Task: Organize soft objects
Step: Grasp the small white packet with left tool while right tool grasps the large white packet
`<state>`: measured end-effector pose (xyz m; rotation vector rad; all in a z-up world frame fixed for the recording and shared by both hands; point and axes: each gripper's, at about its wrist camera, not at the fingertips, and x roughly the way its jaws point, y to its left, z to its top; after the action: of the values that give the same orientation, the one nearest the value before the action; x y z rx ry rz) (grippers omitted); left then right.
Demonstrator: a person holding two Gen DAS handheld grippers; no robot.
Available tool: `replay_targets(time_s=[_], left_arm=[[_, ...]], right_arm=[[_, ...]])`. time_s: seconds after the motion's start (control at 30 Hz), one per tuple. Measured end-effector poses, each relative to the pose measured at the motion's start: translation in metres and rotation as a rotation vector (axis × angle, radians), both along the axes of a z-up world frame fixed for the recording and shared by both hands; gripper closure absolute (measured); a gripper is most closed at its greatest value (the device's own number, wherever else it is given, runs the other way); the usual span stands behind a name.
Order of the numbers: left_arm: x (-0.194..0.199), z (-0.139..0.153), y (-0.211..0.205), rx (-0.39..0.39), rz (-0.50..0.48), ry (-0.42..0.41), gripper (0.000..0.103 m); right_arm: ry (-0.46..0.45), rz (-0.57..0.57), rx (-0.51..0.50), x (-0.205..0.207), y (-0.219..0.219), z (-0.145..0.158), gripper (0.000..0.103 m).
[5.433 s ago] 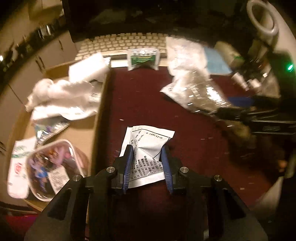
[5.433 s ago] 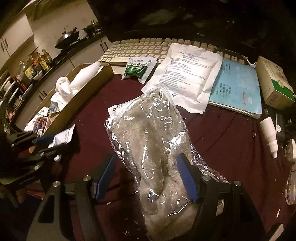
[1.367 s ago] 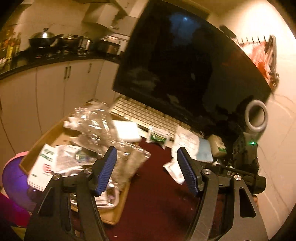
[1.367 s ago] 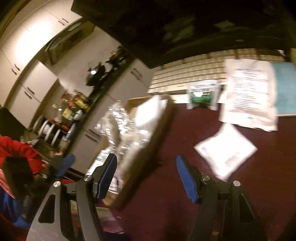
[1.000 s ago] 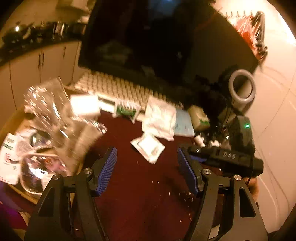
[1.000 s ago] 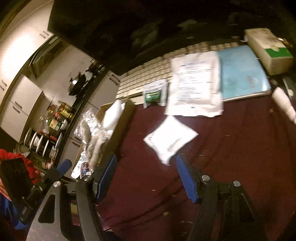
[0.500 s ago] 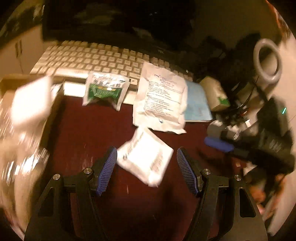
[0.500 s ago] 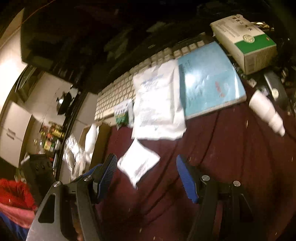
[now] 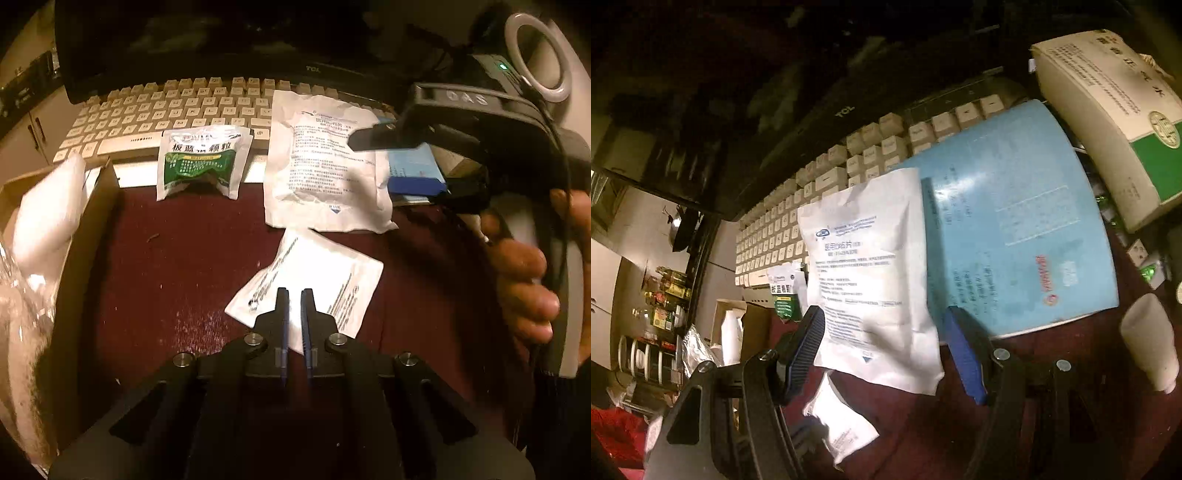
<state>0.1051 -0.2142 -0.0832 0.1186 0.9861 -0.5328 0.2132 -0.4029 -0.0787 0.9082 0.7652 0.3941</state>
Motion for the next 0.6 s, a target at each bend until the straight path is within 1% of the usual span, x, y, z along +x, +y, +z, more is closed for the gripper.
replay_targets(time_s=[0.07,0.17,0.23,0.3,0.33,0.37,0.4,0.47,0.5,0.53,0.6], left_arm=[[-0.004,-0.001,0.007,-0.03,-0.01,0.013,0.102],[-0.008,-0.002,0.015,-0.083,-0.002,0.05,0.102],[-0.011,0.0,0.015,-0.104,-0.005,0.062,0.102],[-0.014,0.0,0.015,-0.108,-0.019,0.081,0.102],[-0.014,-0.001,0.013,-0.114,-0.03,0.098,0.102],[-0.016,0.0,0.012,-0.124,-0.038,0.107,0.102],[-0.016,0.0,0.012,-0.133,-0.038,0.109,0.102],[-0.018,0.001,0.012,-0.144,-0.029,0.105,0.101],[-0.019,0.002,0.012,-0.134,-0.019,0.098,0.101],[-0.019,0.001,0.009,-0.125,-0.014,0.093,0.101],[-0.018,0.002,0.01,-0.105,0.014,0.075,0.101]], right_arm=[[0.0,-0.007,-0.022,0.002,0.006,0.003,0.036],[0.007,-0.025,-0.073,0.003,0.012,0.008,0.036],[0.014,-0.042,-0.094,0.003,0.015,0.009,0.037],[0.023,-0.06,-0.14,0.003,0.019,0.011,0.048],[0.03,-0.069,-0.163,0.003,0.02,0.011,0.061],[0.04,-0.074,-0.177,0.003,0.022,0.01,0.07],[0.046,-0.08,-0.183,0.003,0.022,0.009,0.073],[0.051,-0.086,-0.184,0.002,0.024,0.01,0.083],[0.049,-0.08,-0.177,0.003,0.026,0.01,0.087],[0.047,-0.074,-0.165,0.003,0.026,0.008,0.097],[0.042,-0.062,-0.147,0.001,0.026,0.003,0.097]])
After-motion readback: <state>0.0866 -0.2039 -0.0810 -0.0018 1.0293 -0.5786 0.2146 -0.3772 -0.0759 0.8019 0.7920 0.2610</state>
